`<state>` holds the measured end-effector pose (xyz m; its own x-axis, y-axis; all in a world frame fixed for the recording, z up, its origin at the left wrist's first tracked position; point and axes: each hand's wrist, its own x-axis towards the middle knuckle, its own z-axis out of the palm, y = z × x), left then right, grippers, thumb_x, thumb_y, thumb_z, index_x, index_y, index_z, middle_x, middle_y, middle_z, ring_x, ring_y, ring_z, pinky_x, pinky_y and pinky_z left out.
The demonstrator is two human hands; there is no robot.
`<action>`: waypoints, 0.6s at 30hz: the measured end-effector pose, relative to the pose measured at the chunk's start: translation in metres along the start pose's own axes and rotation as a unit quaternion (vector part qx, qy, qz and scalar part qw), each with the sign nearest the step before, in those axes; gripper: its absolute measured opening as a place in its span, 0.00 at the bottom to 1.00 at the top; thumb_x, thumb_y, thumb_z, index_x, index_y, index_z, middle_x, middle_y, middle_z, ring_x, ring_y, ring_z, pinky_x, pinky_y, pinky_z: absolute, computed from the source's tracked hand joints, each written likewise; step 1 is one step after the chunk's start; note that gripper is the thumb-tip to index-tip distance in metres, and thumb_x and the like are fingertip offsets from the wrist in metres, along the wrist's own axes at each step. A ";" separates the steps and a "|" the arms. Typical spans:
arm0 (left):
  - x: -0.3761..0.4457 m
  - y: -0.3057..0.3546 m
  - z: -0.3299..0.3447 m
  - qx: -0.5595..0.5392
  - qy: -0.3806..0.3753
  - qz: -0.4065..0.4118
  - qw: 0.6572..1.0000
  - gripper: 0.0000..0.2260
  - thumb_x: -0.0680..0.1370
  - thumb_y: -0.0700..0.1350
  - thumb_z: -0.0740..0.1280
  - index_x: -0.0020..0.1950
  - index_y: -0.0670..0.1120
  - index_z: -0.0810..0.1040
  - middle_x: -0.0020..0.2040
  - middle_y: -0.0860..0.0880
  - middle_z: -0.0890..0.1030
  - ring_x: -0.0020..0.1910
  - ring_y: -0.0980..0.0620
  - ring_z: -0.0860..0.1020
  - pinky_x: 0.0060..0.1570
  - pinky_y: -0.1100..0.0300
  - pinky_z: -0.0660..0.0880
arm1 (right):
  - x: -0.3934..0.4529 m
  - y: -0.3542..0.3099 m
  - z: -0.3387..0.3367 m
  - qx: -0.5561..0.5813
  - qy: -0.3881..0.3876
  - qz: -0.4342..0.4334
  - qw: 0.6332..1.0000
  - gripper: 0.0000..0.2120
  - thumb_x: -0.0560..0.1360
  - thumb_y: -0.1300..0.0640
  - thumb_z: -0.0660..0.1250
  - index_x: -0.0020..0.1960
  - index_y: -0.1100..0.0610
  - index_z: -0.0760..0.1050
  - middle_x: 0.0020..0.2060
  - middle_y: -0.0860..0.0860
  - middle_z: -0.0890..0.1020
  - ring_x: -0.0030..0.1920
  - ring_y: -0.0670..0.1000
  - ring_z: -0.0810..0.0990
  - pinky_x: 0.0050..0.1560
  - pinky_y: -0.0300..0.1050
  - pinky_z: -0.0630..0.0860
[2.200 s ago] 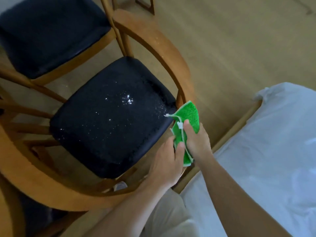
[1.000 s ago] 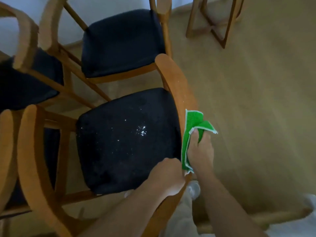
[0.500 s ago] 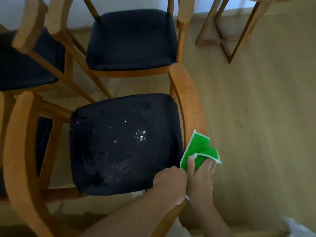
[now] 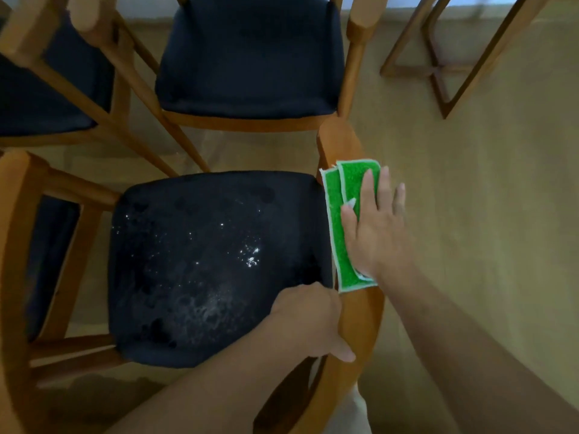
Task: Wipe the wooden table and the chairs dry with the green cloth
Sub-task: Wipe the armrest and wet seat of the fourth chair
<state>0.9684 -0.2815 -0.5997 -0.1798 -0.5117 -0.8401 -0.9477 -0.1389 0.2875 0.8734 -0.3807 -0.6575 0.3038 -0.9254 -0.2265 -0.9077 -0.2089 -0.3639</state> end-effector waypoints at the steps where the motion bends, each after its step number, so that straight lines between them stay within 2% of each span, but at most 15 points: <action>1: 0.005 0.002 -0.005 0.017 0.000 -0.007 1.000 0.23 0.68 0.64 0.71 0.40 0.47 0.67 0.37 0.50 0.75 0.38 0.51 0.76 0.39 0.56 0.74 | 0.020 -0.003 -0.003 -0.007 0.001 -0.007 1.000 0.30 0.81 0.43 0.42 0.79 0.55 0.42 0.78 0.55 0.43 0.76 0.64 0.42 0.73 0.60 0.50; 3: 0.012 0.008 -0.012 0.042 -0.041 -0.022 0.998 0.25 0.68 0.65 0.71 0.48 0.46 0.70 0.40 0.50 0.75 0.42 0.50 0.77 0.46 0.53 0.76 | 0.055 -0.011 -0.009 -0.003 0.003 -0.017 1.000 0.29 0.82 0.44 0.42 0.79 0.55 0.42 0.78 0.54 0.44 0.77 0.63 0.43 0.73 0.60 0.53; 6: 0.015 0.009 -0.012 0.021 -0.090 -0.051 0.994 0.30 0.69 0.64 0.70 0.59 0.44 0.70 0.47 0.49 0.74 0.48 0.48 0.76 0.52 0.50 0.75 | 0.086 -0.023 -0.014 0.029 0.006 -0.023 0.999 0.27 0.83 0.46 0.42 0.79 0.54 0.42 0.79 0.52 0.45 0.77 0.60 0.44 0.72 0.60 0.56; 11: 0.010 0.011 -0.012 -0.009 -0.095 -0.064 0.993 0.29 0.69 0.63 0.71 0.59 0.44 0.71 0.51 0.47 0.76 0.50 0.47 0.76 0.51 0.51 0.75 | 0.040 -0.012 -0.009 0.018 -0.008 -0.060 0.998 0.28 0.82 0.46 0.40 0.79 0.57 0.45 0.79 0.54 0.44 0.77 0.61 0.44 0.75 0.58 0.51; 14: 0.009 0.008 -0.014 -0.019 -0.082 -0.050 0.995 0.29 0.69 0.62 0.72 0.61 0.45 0.72 0.52 0.48 0.77 0.51 0.47 0.77 0.51 0.52 0.74 | -0.023 0.003 0.000 -0.066 -0.074 -0.082 0.992 0.30 0.82 0.48 0.31 0.78 0.62 0.48 0.78 0.59 0.44 0.76 0.63 0.39 0.75 0.63 0.43; 15: 0.010 0.007 -0.014 -0.023 -0.082 -0.045 0.995 0.29 0.68 0.61 0.72 0.61 0.45 0.72 0.53 0.48 0.78 0.51 0.47 0.77 0.51 0.52 0.74 | -0.039 0.006 0.004 -0.085 -0.091 -0.099 0.987 0.31 0.81 0.49 0.31 0.78 0.64 0.50 0.78 0.61 0.47 0.77 0.63 0.39 0.74 0.63 0.42; 18: 0.012 0.003 -0.012 -0.041 -0.062 -0.033 0.997 0.28 0.68 0.59 0.74 0.62 0.45 0.73 0.54 0.46 0.78 0.52 0.45 0.77 0.48 0.53 0.72 | -0.051 0.005 0.003 -0.051 -0.078 -0.099 0.991 0.29 0.82 0.49 0.42 0.76 0.66 0.51 0.76 0.62 0.55 0.77 0.61 0.49 0.74 0.64 0.48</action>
<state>0.9664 -0.2985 -0.6035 -0.1544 -0.3918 -0.9070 -0.9347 -0.2396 0.2626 0.8541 -0.3332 -0.6509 0.5131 -0.8045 -0.2992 -0.8476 -0.4198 -0.3246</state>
